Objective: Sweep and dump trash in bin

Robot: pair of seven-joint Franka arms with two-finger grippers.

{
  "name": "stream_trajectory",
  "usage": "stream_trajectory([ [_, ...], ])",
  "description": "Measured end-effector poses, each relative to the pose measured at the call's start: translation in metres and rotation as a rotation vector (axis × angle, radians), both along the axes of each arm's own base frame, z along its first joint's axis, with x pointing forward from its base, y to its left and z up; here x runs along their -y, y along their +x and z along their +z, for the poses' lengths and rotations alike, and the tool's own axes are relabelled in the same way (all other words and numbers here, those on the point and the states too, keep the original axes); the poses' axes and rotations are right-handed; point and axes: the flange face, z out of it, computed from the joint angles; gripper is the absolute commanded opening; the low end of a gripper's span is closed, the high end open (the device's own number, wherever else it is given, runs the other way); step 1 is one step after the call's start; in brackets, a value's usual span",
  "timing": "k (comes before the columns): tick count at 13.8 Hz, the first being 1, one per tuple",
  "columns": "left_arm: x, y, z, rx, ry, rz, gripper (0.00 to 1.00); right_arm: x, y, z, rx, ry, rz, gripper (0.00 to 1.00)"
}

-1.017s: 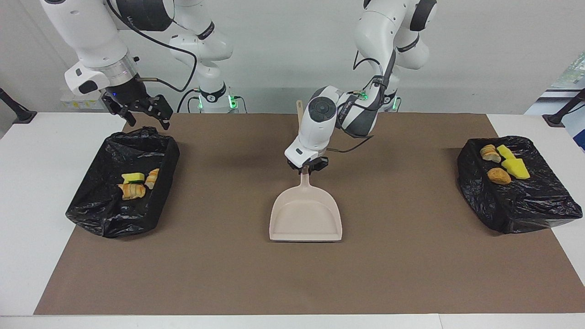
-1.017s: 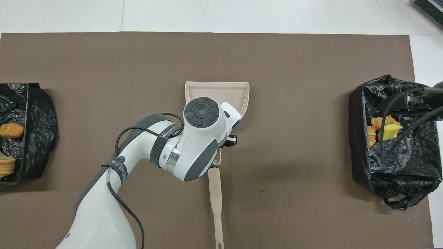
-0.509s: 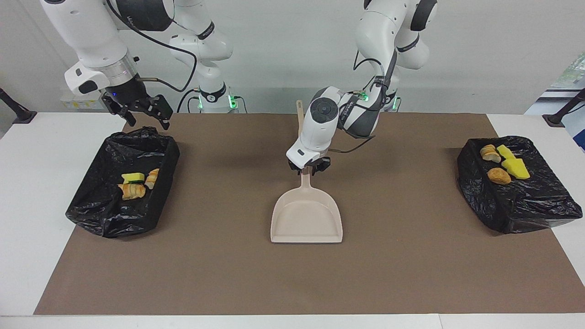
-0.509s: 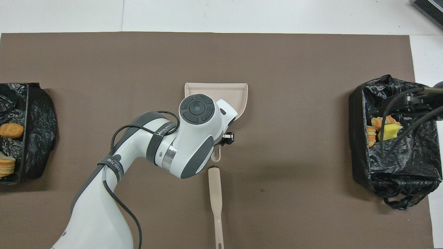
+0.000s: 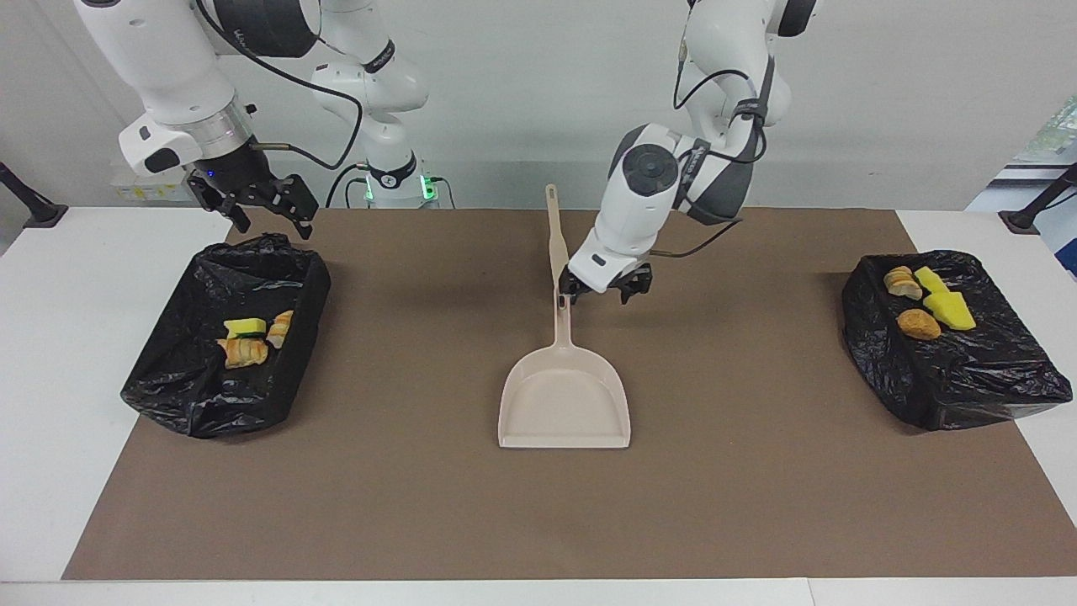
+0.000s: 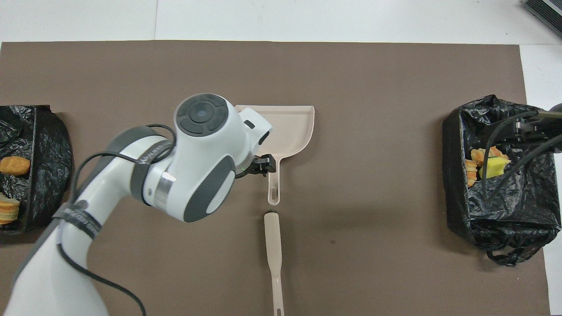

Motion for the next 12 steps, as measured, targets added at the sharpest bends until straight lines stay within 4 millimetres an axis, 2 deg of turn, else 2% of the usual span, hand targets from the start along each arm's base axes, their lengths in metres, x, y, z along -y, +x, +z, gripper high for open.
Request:
stream_trajectory([
  [2,-0.055,0.013,0.029,0.024,0.002,0.012,1.0,0.0,0.0,0.0,0.0,0.0,0.0,1.0],
  [3,-0.086,0.018,0.037,0.042,0.019,0.014,1.0,0.0,0.0,0.0,0.0,0.0,0.0,1.0],
  [5,-0.146,0.022,0.04,0.06,0.066,-0.006,1.0,0.0,0.0,0.0,0.0,0.0,0.0,1.0],
  [7,-0.197,0.027,0.035,0.057,0.091,-0.05,1.0,0.0,0.0,0.0,0.0,0.0,0.0,1.0],
  [10,-0.266,0.038,0.035,0.068,0.081,-0.136,1.0,0.0,0.0,0.0,0.0,0.0,0.0,1.0],
  [12,-0.302,0.044,0.05,0.104,0.074,-0.174,1.0,0.0,0.0,0.0,0.0,0.0,0.0,1.0],
])
